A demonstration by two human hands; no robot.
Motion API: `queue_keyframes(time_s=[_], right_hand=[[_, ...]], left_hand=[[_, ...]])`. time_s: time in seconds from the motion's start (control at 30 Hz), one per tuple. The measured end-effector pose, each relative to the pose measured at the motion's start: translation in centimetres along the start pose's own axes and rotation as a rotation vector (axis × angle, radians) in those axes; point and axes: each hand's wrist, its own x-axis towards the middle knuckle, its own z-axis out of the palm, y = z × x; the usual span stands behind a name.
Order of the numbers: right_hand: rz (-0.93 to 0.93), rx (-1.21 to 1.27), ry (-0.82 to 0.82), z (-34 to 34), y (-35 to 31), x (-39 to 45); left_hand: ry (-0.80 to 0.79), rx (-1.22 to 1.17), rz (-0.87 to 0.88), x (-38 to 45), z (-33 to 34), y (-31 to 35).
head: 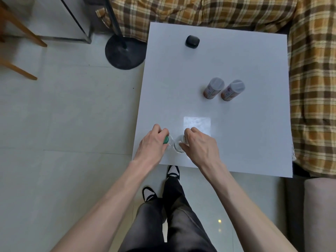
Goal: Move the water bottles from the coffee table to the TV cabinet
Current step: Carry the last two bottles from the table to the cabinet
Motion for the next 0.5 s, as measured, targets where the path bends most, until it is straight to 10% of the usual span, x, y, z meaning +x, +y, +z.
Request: queue_keyframes(time_s=[0.5], right_hand=[[-0.602, 0.059, 0.334, -13.4, -10.8, -4.7]], left_hand=[[0.502, -0.176, -0.240, -16.5, -15.3, -1.3]])
